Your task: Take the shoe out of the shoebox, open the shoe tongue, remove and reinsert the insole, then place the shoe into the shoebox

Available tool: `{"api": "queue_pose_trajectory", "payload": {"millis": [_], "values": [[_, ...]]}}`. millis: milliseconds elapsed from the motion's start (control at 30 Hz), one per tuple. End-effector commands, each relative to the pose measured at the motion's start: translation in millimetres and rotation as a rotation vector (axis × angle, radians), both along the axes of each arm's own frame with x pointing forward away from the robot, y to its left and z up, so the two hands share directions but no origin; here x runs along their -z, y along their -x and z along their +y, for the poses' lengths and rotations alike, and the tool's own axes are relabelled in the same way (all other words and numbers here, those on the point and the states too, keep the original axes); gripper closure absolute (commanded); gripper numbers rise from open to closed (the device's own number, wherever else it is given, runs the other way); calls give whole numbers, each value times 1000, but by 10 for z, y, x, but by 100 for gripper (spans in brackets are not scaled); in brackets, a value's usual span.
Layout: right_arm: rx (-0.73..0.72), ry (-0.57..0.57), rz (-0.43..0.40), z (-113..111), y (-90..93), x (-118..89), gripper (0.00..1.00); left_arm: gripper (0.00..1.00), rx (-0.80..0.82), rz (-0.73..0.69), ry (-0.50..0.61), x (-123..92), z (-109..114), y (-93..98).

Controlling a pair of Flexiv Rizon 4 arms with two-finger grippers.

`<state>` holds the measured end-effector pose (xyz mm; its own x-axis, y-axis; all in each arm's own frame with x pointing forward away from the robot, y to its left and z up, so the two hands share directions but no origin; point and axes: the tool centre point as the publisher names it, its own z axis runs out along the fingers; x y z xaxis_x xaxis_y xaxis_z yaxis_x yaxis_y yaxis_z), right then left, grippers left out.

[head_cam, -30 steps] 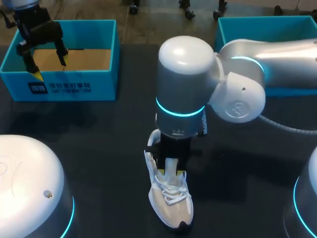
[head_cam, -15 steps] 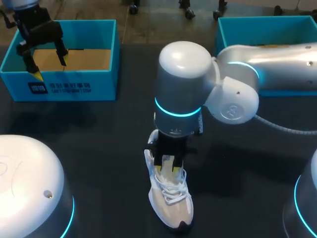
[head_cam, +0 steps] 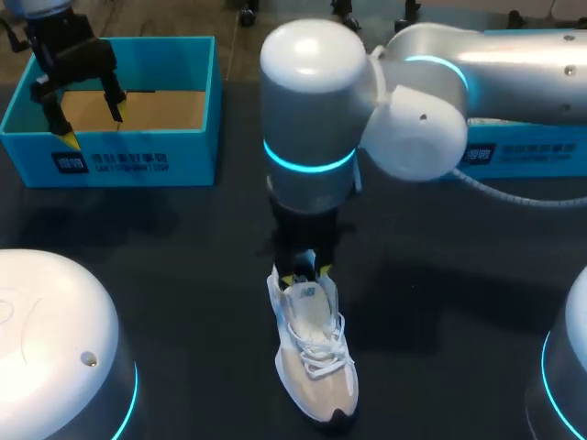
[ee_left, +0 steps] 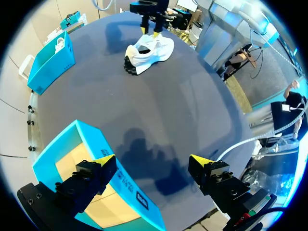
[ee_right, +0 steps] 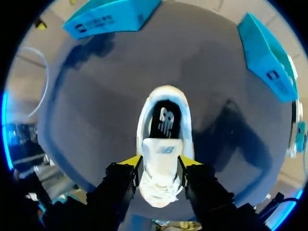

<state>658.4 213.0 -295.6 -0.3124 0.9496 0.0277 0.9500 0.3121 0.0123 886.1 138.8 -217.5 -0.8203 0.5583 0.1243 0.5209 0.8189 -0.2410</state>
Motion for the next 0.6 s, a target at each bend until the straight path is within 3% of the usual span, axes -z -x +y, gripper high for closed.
{"api": "queue_pose_trajectory", "payload": {"millis": [33, 133, 433, 500, 600], "values": [[-318, -130, 9, -229, -133, -71, 2, 0, 1, -1, -2, 0, 5, 1], [-657, -189, 27, -257, -233, -119, 0, 0, 1, -1, -2, 0, 5, 1], [-657, -189, 27, -257, -233, -119, 0, 0, 1, -1, -2, 0, 5, 1], [-766, -136, 106, -215, -371, 16, 0, 0, 1, -1, -2, 0, 5, 1], [-907, -99, 140, -97, -565, 120, 0, 0, 1, -1, -2, 0, 5, 1]]}}
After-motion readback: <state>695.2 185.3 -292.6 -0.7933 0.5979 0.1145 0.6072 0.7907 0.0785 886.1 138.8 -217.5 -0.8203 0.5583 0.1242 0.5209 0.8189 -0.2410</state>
